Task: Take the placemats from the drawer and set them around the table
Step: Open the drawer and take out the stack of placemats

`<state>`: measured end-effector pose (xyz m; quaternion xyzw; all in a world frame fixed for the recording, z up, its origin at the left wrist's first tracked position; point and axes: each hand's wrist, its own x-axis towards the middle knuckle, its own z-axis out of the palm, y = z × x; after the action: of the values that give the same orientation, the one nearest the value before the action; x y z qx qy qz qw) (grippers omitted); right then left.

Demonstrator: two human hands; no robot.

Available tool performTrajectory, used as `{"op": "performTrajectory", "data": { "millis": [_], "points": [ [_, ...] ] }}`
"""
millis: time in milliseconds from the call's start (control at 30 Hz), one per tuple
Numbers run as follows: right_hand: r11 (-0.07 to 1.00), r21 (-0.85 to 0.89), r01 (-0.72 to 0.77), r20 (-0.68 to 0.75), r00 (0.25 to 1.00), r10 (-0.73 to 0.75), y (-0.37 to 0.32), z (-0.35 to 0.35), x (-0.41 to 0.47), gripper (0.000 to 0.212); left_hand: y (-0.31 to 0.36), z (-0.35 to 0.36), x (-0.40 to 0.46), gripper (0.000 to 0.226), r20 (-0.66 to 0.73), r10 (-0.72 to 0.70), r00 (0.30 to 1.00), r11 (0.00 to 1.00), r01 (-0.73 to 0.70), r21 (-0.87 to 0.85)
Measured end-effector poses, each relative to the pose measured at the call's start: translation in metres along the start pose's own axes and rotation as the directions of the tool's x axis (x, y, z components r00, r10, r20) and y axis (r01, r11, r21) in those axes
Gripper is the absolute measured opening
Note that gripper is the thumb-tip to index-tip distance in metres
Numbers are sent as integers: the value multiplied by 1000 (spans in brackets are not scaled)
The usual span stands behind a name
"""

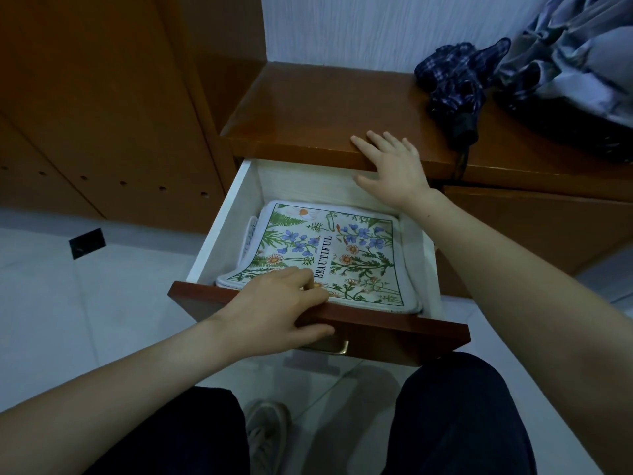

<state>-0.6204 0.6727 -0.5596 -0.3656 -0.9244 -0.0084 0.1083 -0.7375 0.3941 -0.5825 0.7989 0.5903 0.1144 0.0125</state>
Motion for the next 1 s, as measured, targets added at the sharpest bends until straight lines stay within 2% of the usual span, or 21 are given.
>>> {"op": "performTrajectory", "data": {
  "millis": [100, 200, 267, 367, 533, 633, 733, 867, 1000],
  "points": [
    [996, 71, 47, 13, 999, -48, -7, -10, -5, 62, -7, -13, 10, 53, 136, -53, 989, 987, 72, -142],
    [959, 204, 197, 3, 979, -202, -28, -16, -32, 56, -22, -22, 23, 40, 256, -113, 960, 932, 192, -308],
    [904, 362, 226, 77, 960, -271, -45, -10, -61, 51, -33, -21, 32, 23, 318, -129, 939, 868, 262, -422],
    [853, 505, 135, 269, 914, -304, -57, 0, -98, 45, -46, -13, 42, 15, 376, -86, 923, 801, 288, -525],
    [792, 607, -65, 526, 780, -339, -52, 7, -124, 46, -64, 4, 49, 33, 491, 2, 871, 796, 296, -529],
    [767, 630, -122, 582, 728, -363, -49, 12, -127, 52, -70, 14, 52, 34, 514, 28, 857, 816, 278, -507],
    [778, 624, -75, 575, 717, -393, -49, 19, -126, 50, -71, 13, 59, 28, 532, 8, 847, 797, 316, -515],
    [796, 604, -43, 565, 728, -389, -51, 20, -118, 33, -75, 10, 70, 17, 551, 12, 834, 788, 332, -519],
    [798, 598, -79, 576, 735, -359, -47, 21, -99, 39, -76, 13, 84, 25, 559, -6, 829, 836, 311, -453]
  ]
}}
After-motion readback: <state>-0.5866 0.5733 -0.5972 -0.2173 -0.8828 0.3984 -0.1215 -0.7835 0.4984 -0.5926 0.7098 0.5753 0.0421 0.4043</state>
